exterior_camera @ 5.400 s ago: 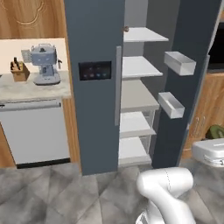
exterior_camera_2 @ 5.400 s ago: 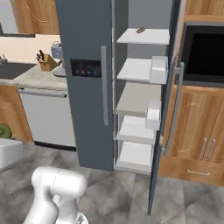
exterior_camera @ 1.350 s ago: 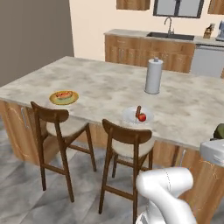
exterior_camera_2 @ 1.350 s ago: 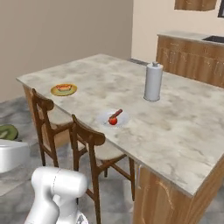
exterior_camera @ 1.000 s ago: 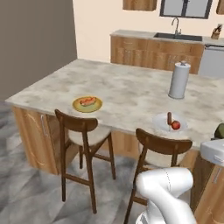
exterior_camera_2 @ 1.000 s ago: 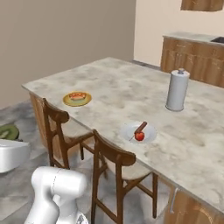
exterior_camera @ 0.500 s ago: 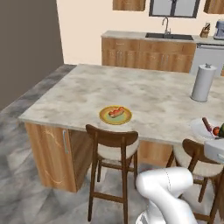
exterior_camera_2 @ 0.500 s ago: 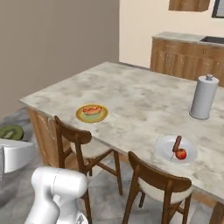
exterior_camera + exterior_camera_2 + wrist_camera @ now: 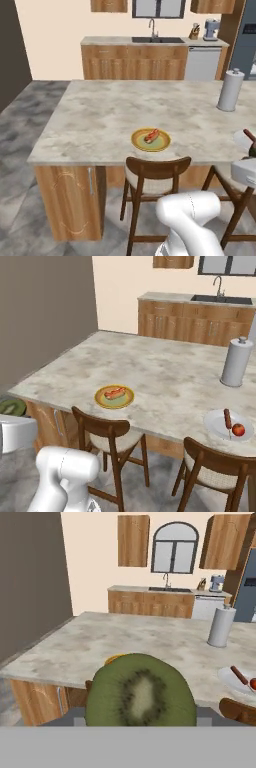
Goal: Pick up the apple and kiwi from the fridge and place one fruit on each plate on the dining counter.
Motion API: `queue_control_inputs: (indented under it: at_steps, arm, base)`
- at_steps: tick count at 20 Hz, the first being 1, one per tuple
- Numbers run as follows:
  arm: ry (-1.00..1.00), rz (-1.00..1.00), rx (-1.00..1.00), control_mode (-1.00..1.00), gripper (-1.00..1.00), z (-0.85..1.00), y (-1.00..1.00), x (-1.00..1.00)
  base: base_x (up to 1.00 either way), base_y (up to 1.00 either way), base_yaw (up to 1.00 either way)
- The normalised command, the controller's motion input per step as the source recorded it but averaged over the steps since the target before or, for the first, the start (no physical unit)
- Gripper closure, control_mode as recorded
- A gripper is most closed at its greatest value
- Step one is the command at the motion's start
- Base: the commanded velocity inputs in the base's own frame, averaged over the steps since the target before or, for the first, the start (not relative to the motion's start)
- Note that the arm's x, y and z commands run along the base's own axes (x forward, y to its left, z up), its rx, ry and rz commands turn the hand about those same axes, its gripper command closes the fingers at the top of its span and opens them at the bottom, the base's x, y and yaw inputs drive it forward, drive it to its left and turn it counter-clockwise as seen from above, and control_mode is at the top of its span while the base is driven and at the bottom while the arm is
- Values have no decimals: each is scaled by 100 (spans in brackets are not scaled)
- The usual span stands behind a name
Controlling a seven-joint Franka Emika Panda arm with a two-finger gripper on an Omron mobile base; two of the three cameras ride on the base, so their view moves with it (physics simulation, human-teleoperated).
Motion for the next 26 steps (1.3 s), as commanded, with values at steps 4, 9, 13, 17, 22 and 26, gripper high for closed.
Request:
queue_control_inputs:
  at_steps: [4,9,13,17,22,26]
  arm:
    - [0,0,0,100,100,0,0,0]
    - [0,0,0,100,100,0,0,0]
    - [0,0,0,100,100,0,0,0]
    - [13,0,0,-100,100,0,19,50]
    - [45,0,0,-100,100,-16,38,100]
    - [47,8,0,-100,100,-41,8,99]
  base:
    - [51,14,-36]
    - [68,10,-22]
    - [94,33,-3]
    - [50,20,0]
    - [0,0,0]
    - [0,0,0]
